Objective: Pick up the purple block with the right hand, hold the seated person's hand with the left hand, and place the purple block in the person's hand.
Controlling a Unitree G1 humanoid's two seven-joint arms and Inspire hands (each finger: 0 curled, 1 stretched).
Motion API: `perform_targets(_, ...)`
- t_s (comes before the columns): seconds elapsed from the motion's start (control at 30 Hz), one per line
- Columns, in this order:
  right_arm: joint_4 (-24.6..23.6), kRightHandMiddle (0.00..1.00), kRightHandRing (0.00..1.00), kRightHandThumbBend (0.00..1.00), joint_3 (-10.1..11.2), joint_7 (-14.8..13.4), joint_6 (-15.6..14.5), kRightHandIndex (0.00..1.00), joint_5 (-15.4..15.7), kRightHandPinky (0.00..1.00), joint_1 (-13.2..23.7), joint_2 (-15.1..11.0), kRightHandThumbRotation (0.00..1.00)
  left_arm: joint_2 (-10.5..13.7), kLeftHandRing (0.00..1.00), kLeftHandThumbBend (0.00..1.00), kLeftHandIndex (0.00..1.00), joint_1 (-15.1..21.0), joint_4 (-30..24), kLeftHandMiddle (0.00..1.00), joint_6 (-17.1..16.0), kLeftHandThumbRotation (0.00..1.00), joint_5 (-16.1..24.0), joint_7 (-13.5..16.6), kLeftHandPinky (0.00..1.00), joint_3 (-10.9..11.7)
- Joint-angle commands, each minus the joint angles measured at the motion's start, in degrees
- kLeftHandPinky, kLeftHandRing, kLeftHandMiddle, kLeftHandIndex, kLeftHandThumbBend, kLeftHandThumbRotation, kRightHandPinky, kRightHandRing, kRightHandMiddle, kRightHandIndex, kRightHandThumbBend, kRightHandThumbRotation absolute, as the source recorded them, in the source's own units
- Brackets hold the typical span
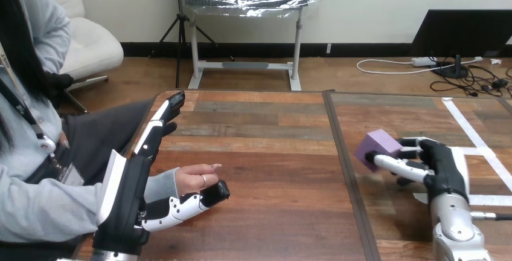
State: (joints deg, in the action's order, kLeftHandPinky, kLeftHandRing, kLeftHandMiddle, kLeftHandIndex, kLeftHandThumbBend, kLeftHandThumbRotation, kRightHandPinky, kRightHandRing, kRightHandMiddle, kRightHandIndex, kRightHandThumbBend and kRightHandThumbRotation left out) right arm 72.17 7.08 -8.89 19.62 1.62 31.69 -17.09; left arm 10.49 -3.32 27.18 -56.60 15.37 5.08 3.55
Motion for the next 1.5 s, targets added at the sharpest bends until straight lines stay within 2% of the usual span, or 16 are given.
perform_targets(0.0, -4.4, 0.51, 0.42, 0.75, 1.6, 1.2, 2.1, 0.52, -1.8, 0.35, 4.8, 0.6, 0.0, 1.3, 0.92, 1.0, 0.91, 3.3, -1.5, 0.92, 1.5, 0.56, 1.5, 1.3, 0.88, 0.7)
perform_targets(0.17, -5.6, 0.52, 0.43, 0.74, 2.0, 2.2, 1.6, 0.52, -2.7, 0.35, 4.8, 1.3, 0.0, 1.8, 0.93, 1.0, 0.91, 3.2, -2.1, 0.92, 3.3, 0.56, 3.0, 2.2, 0.89, 0.7)
perform_targets(0.4, -7.8, 0.52, 0.43, 0.71, 3.2, 5.1, 1.6, 0.52, -5.2, 0.36, 4.6, 2.6, 0.0, 2.9, 0.93, 1.0, 0.91, 3.4, -2.4, 0.92, 4.8, 0.53, 5.0, 3.6, 0.9, 0.8)
perform_targets(0.67, -10.1, 0.53, 0.43, 0.71, 3.3, 6.2, 1.5, 0.52, -5.6, 0.36, 4.0, 3.5, 0.0, 4.1, 0.93, 1.0, 0.89, 3.6, -2.9, 0.92, 7.3, 0.49, 5.9, 4.0, 0.9, 0.6)
perform_targets(0.9, -12.9, 0.53, 0.44, 0.69, 4.0, 8.8, 1.6, 0.52, -7.5, 0.38, 3.1, 4.9, 0.0, 6.1, 0.93, 1.0, 0.9, 4.6, -2.1, 0.92, 8.5, 0.46, 8.0, 5.2, 0.9, 0.4)
perform_targets(1.23, -16.8, 0.53, 0.44, 0.68, 4.1, 10.4, 0.9, 0.52, -9.1, 0.39, 1.8, 6.5, 0.0, 9.6, 0.94, 1.0, 0.91, 7.0, 0.7, 0.92, 9.4, 0.42, 10.5, 6.2, 0.91, -0.2)
perform_targets(1.47, -19.5, 0.53, 0.44, 0.68, 4.3, 11.5, 0.0, 0.52, -10.1, 0.4, 0.7, 7.6, 0.0, 11.8, 0.95, 1.0, 0.92, 8.2, 1.3, 0.93, 12.7, 0.41, 11.9, 5.9, 0.92, -0.7)
